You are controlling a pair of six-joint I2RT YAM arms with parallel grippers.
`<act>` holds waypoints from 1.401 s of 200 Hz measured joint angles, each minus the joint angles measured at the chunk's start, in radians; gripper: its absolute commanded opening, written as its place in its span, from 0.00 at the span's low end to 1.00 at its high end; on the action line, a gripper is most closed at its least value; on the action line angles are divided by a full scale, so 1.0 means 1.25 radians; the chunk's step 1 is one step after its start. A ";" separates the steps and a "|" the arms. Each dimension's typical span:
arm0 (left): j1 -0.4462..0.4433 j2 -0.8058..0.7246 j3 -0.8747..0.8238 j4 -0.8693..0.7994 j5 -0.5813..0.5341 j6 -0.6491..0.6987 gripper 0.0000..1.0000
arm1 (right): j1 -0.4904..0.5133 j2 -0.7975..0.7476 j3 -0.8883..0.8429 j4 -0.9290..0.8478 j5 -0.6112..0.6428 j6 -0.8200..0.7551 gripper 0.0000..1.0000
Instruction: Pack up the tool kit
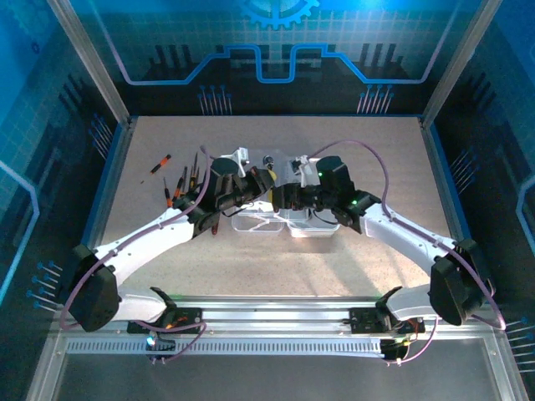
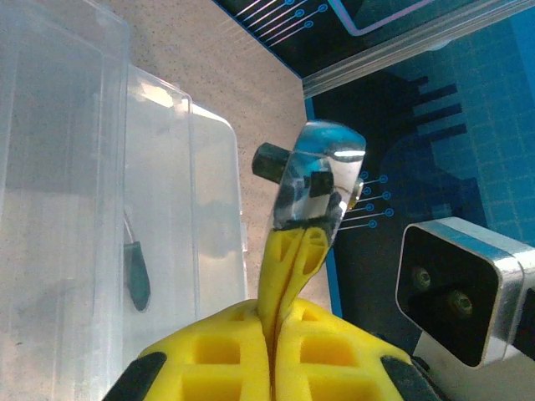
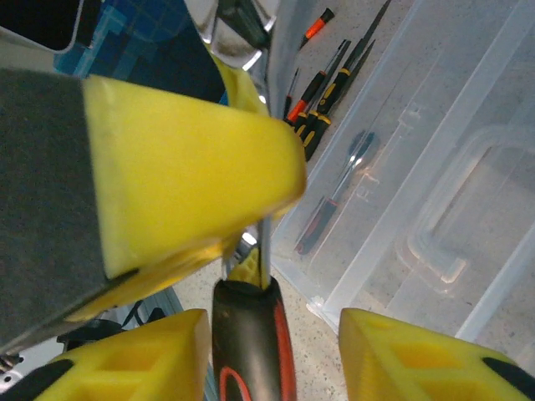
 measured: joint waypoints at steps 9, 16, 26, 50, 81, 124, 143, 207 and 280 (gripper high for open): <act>0.000 0.002 0.000 0.001 0.001 0.000 0.00 | 0.000 0.002 0.001 0.001 -0.002 0.005 0.36; 0.000 0.003 0.000 0.002 0.001 0.000 0.00 | 0.000 0.003 0.002 0.001 -0.003 0.007 0.33; 0.000 0.003 0.000 0.002 0.001 0.000 0.00 | 0.000 0.003 0.004 0.002 -0.007 0.005 0.27; 0.000 0.004 0.000 0.002 0.001 0.000 0.00 | 0.001 0.003 0.006 0.004 -0.013 0.007 0.18; 0.000 0.007 0.000 0.003 0.002 0.000 0.00 | 0.001 0.003 0.006 0.003 -0.013 0.006 0.09; 0.000 0.013 0.000 0.016 0.006 -0.003 0.58 | 0.001 0.003 0.003 0.003 -0.014 0.009 0.05; 0.000 0.013 0.001 0.016 0.009 0.006 0.74 | 0.000 0.002 -0.004 0.003 -0.010 0.011 0.03; 0.024 -0.049 0.002 -0.076 -0.002 0.074 0.86 | -0.061 -0.044 -0.046 -0.016 0.005 0.017 0.03; 0.143 -0.284 -0.033 -0.217 -0.121 0.140 0.90 | -0.250 -0.081 -0.103 -0.118 0.047 -0.085 0.01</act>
